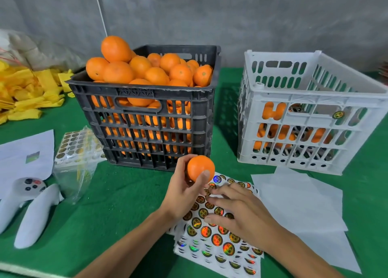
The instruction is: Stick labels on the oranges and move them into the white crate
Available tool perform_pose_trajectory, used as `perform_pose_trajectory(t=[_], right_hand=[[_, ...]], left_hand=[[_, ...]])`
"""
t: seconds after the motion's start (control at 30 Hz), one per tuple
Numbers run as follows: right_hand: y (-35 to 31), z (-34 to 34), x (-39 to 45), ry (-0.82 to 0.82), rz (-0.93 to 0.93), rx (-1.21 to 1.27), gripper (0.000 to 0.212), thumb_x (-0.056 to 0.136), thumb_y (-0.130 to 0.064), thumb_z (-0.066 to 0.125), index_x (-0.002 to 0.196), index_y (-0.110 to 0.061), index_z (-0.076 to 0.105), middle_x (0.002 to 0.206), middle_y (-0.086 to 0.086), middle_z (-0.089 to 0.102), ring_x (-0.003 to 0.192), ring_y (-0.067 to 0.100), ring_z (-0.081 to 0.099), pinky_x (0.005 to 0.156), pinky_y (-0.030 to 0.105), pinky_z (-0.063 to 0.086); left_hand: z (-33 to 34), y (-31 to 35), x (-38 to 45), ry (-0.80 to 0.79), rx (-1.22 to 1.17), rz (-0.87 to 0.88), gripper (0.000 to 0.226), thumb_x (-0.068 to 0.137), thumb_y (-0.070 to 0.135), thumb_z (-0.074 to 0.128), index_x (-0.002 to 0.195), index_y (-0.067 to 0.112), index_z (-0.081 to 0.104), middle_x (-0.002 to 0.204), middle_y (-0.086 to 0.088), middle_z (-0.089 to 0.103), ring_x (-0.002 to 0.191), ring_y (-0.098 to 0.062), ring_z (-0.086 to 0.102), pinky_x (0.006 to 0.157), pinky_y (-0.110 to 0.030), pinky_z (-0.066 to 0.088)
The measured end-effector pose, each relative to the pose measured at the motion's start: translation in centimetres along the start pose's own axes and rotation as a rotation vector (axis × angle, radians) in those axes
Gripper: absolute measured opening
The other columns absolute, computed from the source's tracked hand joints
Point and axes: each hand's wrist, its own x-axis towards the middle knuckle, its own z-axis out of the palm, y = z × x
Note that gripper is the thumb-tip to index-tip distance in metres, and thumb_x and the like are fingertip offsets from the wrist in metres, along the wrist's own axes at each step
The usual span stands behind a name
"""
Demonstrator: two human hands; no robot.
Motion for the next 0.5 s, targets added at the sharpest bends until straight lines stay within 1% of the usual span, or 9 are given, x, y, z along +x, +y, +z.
perform_pose_trajectory(t=[0.07,0.13,0.2,0.27,0.33,0.4,0.5], right_hand=[[-0.05,-0.17,-0.09,0.015,-0.004,0.002,0.068,0.091,-0.079,0.035,0.137,-0.037,0.063,0.136,-0.026,0.050,0.123,-0.002,0.036,0.103,0.025,0.037],[-0.17,-0.32,-0.21,0.048,-0.020,-0.010,0.061,0.093,-0.075,0.039,0.130,-0.037,0.068,0.127,-0.026,0.053,0.115,-0.001,0.039,0.097,0.026,0.041],[-0.25,-0.30,-0.30,0.094,-0.034,0.009,0.053,0.095,-0.070,0.044,0.123,-0.036,0.073,0.119,-0.025,0.055,0.111,0.001,0.043,0.094,0.027,0.043],[-0.22,-0.27,-0.29,0.123,-0.020,0.084,0.046,0.095,-0.066,0.049,0.120,-0.037,0.075,0.115,-0.026,0.056,0.109,0.000,0.046,0.094,0.027,0.043],[-0.07,-0.28,-0.22,0.128,0.005,0.181,0.037,0.094,-0.060,0.057,0.117,-0.039,0.076,0.113,-0.026,0.058,0.111,0.000,0.047,0.096,0.027,0.043],[0.02,-0.35,-0.10,0.128,0.030,0.294,0.027,0.093,-0.053,0.065,0.112,-0.040,0.078,0.112,-0.025,0.060,0.113,0.003,0.049,0.095,0.030,0.045],[0.22,-0.31,0.03,0.122,0.070,0.457,0.017,0.093,-0.044,0.070,0.105,-0.038,0.080,0.111,-0.022,0.064,0.115,0.007,0.054,0.095,0.035,0.049]], left_hand=[[-0.09,-0.03,-0.25,-0.020,-0.007,-0.002,0.053,0.090,0.065,0.067,0.134,0.042,0.047,0.112,0.021,0.064,0.078,-0.022,0.075,0.076,-0.027,0.061],[-0.11,-0.18,-0.45,-0.031,-0.002,-0.006,0.054,0.089,0.067,0.067,0.133,0.043,0.047,0.113,0.019,0.065,0.077,-0.023,0.076,0.076,-0.030,0.062],[-0.08,-0.32,-0.53,-0.037,0.000,-0.015,0.054,0.088,0.069,0.067,0.132,0.043,0.047,0.112,0.018,0.065,0.077,-0.024,0.076,0.078,-0.035,0.063],[-0.03,-0.30,-0.43,-0.049,0.005,-0.018,0.056,0.088,0.070,0.068,0.132,0.043,0.047,0.111,0.019,0.065,0.077,-0.024,0.075,0.078,-0.039,0.064],[0.01,-0.23,-0.38,-0.069,0.016,-0.018,0.058,0.086,0.072,0.068,0.132,0.043,0.047,0.109,0.024,0.063,0.074,-0.021,0.074,0.076,-0.036,0.064],[-0.02,-0.23,-0.36,-0.086,0.020,-0.024,0.058,0.086,0.072,0.067,0.132,0.042,0.047,0.109,0.024,0.062,0.071,-0.019,0.073,0.074,-0.035,0.064],[-0.11,-0.29,-0.12,-0.095,0.002,-0.038,0.055,0.087,0.070,0.069,0.130,0.042,0.049,0.110,0.015,0.064,0.072,-0.022,0.073,0.074,-0.036,0.064]])
